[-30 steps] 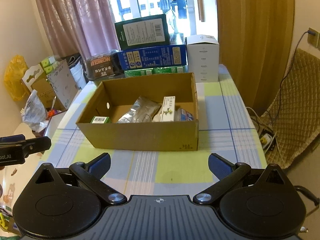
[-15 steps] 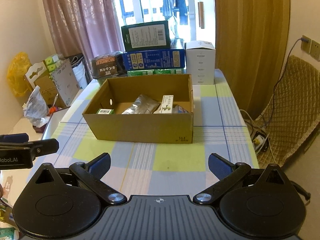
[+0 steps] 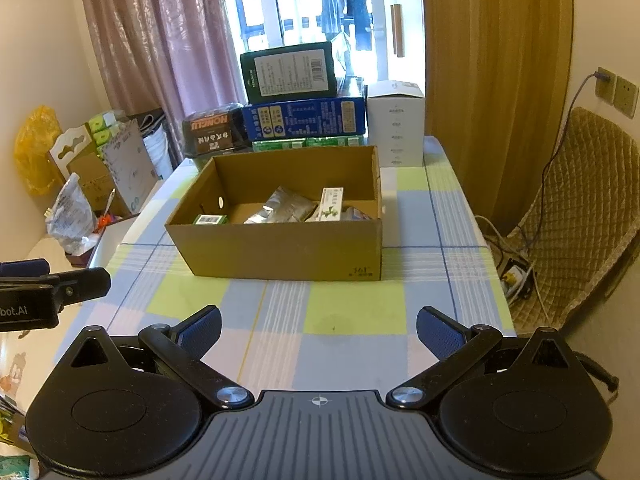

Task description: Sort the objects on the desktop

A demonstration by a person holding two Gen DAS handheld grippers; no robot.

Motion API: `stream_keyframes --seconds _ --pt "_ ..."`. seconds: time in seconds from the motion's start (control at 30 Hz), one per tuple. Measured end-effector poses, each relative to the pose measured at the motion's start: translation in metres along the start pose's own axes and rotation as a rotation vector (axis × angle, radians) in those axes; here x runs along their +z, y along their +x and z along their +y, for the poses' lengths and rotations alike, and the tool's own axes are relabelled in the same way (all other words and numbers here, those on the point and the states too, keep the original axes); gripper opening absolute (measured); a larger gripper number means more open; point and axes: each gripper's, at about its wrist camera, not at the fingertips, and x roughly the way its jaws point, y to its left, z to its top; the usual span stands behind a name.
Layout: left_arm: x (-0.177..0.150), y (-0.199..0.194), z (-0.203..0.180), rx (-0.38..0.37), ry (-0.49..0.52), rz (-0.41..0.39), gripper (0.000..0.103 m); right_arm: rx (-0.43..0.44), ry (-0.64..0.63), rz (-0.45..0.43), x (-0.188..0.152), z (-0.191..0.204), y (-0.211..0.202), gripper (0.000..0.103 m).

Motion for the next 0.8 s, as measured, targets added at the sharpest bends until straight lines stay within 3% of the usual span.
stream_keyframes --seconds 0.8 --pt "-0.011 0.017 0.002 0.004 -0.002 0.046 0.102 0.001 0.003 0.017 -0.008 0.004 0.009 0.101"
